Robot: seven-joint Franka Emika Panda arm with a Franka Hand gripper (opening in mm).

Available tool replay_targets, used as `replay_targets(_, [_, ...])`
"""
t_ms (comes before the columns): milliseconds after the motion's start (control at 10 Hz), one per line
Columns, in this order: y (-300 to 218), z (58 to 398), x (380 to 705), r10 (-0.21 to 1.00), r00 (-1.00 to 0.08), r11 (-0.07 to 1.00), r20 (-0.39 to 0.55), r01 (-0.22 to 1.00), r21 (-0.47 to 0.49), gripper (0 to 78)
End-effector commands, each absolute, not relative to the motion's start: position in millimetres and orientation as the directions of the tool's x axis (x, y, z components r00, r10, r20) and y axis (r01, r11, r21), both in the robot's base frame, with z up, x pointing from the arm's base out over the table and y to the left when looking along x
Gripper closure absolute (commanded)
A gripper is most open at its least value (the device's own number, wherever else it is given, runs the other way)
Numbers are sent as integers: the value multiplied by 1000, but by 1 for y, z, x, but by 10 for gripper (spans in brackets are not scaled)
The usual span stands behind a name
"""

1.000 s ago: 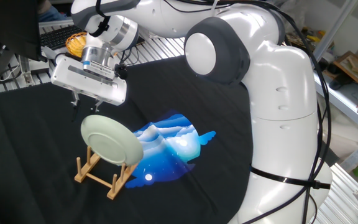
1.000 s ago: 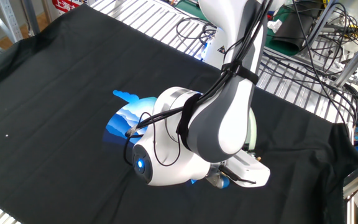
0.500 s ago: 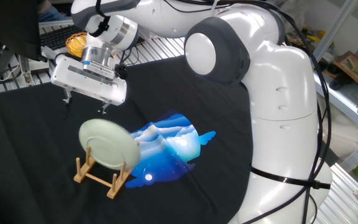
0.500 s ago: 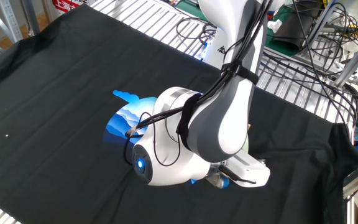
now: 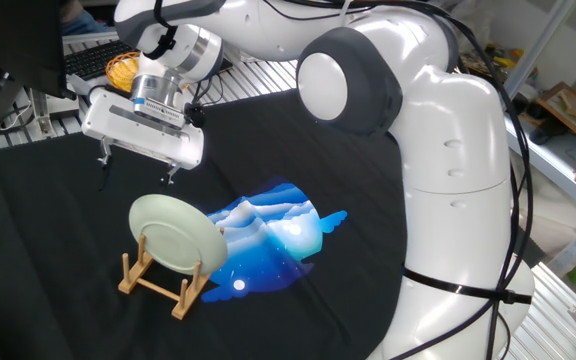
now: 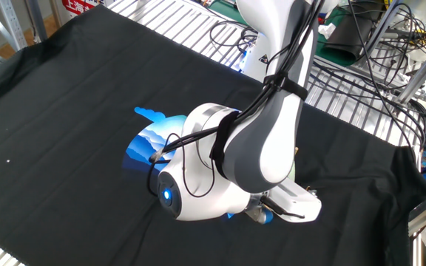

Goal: Put the dish on the dish rack

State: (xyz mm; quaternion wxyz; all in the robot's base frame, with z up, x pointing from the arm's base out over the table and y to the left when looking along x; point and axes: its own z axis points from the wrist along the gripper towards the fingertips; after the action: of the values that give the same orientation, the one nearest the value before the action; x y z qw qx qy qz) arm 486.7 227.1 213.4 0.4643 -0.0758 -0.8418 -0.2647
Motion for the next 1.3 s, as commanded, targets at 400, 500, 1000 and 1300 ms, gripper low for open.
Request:
replay_targets(400, [228, 295, 488, 94, -870, 996, 483, 79, -51, 1])
replay_targets(500, [228, 296, 488, 113, -893, 993, 435, 93, -66, 1])
replay_targets(1000, [226, 300, 490, 175, -944, 984, 280, 157, -86, 1])
replay_targets(1300, [212, 306, 496, 156, -968, 987, 199, 147, -57, 1])
